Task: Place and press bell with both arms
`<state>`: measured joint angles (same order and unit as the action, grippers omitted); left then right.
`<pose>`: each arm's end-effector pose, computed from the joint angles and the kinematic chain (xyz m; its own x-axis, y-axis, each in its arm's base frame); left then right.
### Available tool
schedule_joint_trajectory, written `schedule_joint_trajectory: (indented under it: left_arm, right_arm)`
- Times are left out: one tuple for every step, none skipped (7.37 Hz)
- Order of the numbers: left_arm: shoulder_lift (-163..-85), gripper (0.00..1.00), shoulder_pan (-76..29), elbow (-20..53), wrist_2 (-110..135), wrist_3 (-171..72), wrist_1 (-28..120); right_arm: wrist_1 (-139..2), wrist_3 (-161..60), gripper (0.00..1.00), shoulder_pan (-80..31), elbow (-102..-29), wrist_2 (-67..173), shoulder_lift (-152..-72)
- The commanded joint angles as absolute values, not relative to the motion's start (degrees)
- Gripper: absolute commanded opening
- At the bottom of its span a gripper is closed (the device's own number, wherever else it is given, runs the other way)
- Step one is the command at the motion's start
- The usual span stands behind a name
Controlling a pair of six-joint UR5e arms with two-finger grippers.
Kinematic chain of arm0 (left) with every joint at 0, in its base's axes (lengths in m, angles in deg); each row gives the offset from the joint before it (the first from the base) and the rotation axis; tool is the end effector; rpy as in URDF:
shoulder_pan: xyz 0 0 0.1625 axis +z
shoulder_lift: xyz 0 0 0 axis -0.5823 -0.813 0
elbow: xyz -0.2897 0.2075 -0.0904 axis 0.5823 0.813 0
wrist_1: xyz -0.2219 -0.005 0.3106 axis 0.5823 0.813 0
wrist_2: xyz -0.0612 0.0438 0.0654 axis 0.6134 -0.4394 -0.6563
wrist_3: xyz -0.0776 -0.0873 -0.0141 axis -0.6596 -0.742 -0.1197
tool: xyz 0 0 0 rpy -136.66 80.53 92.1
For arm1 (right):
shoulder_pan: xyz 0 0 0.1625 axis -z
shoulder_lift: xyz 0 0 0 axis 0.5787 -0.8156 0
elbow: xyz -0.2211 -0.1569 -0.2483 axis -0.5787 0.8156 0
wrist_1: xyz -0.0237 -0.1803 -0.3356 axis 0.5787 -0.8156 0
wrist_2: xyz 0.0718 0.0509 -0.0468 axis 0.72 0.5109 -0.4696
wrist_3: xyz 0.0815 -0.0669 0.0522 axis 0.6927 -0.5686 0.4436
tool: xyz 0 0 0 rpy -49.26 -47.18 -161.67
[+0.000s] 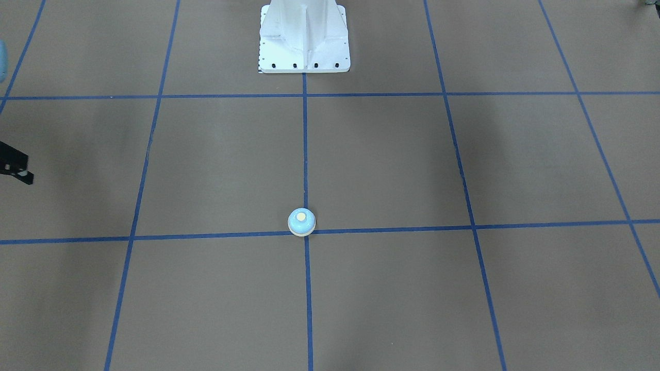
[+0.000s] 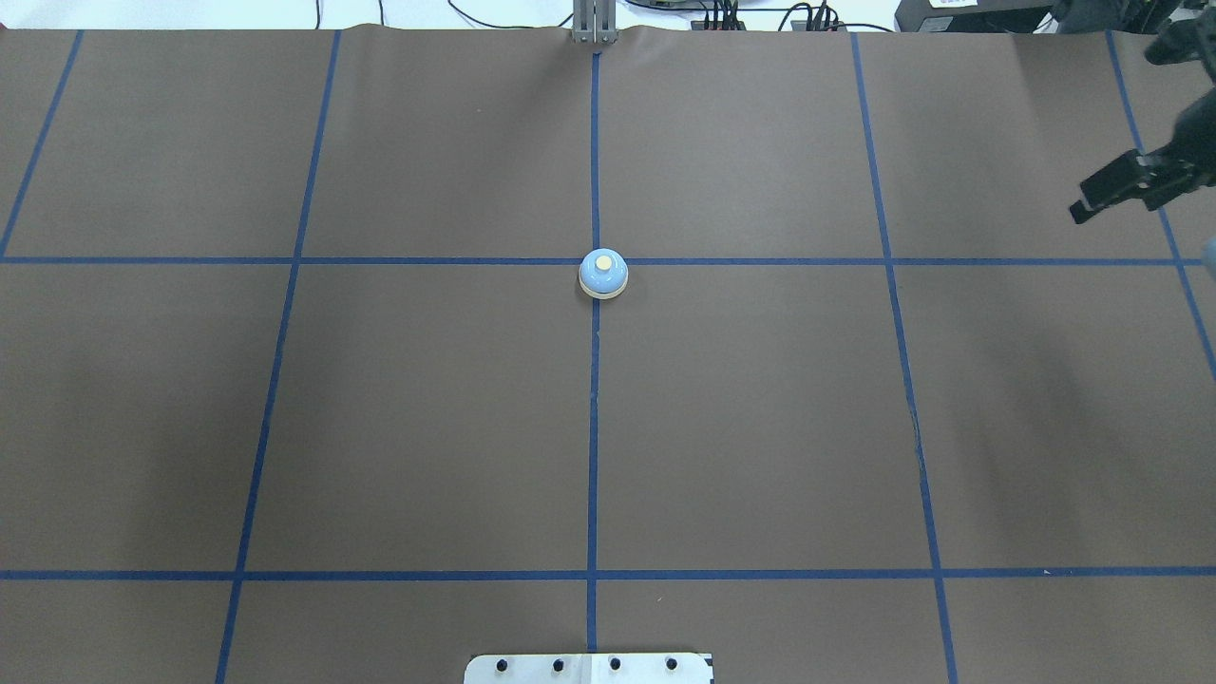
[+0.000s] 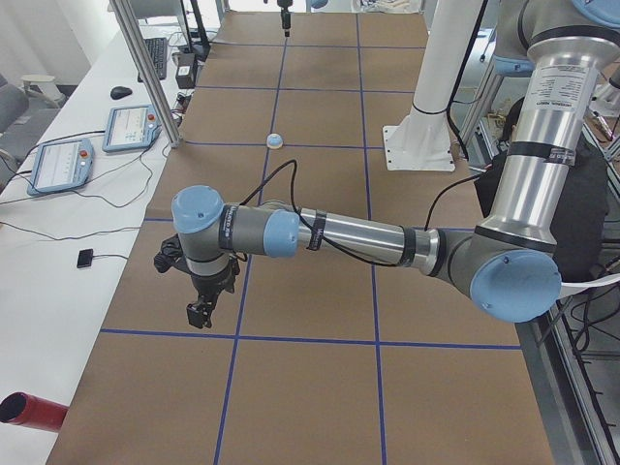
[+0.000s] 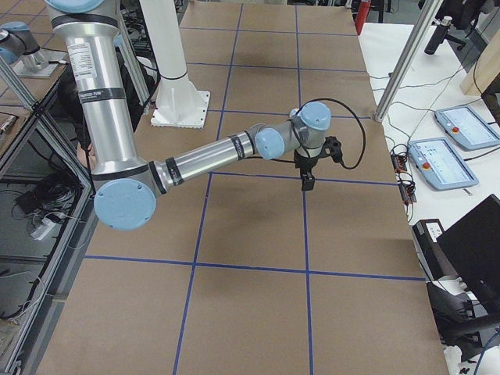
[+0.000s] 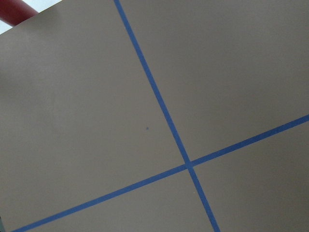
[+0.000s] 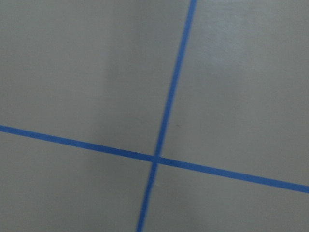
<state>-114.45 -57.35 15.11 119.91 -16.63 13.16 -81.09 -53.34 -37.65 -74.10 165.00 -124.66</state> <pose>-0.0861 -0.5194 0.5481 0.7549 0.3124 -0.5766 -0.1943 0.9463 0.2584 -0.1009 -0.5027 0.4526 0.6534 -0.2230 0.7234 0.1269 0.9744 0.1857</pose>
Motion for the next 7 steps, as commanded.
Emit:
schedule_joint_trajectory:
  left_arm:
    - [-108.13, 1.0, -57.9, 21.44, 120.68, -18.49, 11.25]
    - [-105.84, 1.0, -57.81, 22.95, 124.52, -23.11, 11.42]
    - [-104.08, 1.0, -57.81, 24.36, 125.08, -24.46, 11.68]
    - [-102.67, 1.0, -57.81, 25.16, 125.08, -24.48, 11.77]
    - [-101.18, 1.0, -57.64, 25.95, 125.08, -24.39, 11.86]
    - [-100.9, 1.0, -57.55, 25.96, 125.08, -24.39, 11.86]
    - [-100.81, 1.0, -57.55, 25.96, 125.0, -24.39, 11.77]
  right_arm:
    - [-81.16, -63.48, 1.0, -43.46, -73.97, 165.33, -132.81]
    - [-80.9, -64.46, 1.0, -44.96, -73.79, 165.33, -135.62]
    - [-81.08, -68.04, 1.0, -46.63, -73.53, 165.33, -137.74]
    - [-81.16, -69.03, 1.0, -48.73, -73.62, 165.42, -139.42]
    - [-81.16, -69.13, 1.0, -49.71, -73.62, 165.42, -140.74]
    - [-81.16, -69.13, 1.0, -49.9, -73.44, 165.34, -141.71]
    - [-80.82, -69.39, 1.0, -50.77, -72.48, 165.42, -142.33]
